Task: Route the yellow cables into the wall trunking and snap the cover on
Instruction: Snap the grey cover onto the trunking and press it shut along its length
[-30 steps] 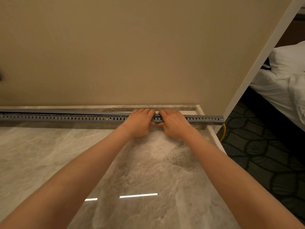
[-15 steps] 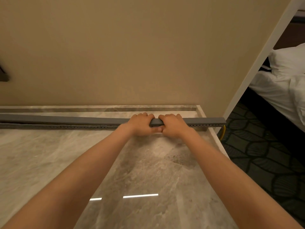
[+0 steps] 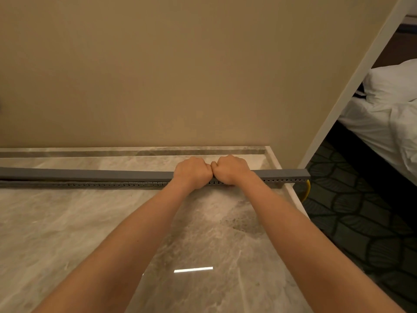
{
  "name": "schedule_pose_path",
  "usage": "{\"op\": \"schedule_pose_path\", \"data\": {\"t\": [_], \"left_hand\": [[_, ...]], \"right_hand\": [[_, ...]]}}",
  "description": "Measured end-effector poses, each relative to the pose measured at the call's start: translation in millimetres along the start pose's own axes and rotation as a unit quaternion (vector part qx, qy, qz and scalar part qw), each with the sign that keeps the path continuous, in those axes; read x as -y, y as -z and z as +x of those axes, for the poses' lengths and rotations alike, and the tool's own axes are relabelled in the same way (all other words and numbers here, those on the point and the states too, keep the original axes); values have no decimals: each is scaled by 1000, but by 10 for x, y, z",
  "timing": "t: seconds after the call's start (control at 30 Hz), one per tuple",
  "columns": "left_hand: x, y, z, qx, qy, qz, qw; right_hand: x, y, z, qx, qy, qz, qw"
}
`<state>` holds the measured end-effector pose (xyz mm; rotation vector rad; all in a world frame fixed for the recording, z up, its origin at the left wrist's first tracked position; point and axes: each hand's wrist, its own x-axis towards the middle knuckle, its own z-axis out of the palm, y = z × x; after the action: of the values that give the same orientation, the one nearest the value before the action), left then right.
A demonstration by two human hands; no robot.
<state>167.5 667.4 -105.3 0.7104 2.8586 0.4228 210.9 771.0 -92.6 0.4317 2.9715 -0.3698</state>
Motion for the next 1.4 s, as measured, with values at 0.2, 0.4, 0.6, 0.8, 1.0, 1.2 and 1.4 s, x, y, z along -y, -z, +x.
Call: {"op": "schedule_pose_path", "data": {"t": [0.2, 0.4, 0.6, 0.8, 1.0, 1.2, 1.4], "left_hand": [[-12, -19, -26, -18, -8, 20, 1000], [9, -64, -28, -52, -31, 48, 997], [9, -43, -48, -67, -38, 35, 996], [12, 71, 27, 44, -4, 7, 999], [-118, 29, 37, 66, -26, 41, 997], [-135, -69, 49, -5, -25, 54, 998], [-149, -81, 8, -56, -34, 56, 996]], "right_hand": [[-10, -54, -7, -30, 45, -57, 997], [-23, -103, -2, -50, 69, -80, 993], [-35, -61, -49, -50, 44, -46, 997], [-257, 67, -124, -22, -33, -22, 999], [-245, -26, -173, -97, -16, -36, 995], [-280, -77, -179, -138, 4, -57, 989], [-258, -54, -156, -133, -3, -60, 989]]}}
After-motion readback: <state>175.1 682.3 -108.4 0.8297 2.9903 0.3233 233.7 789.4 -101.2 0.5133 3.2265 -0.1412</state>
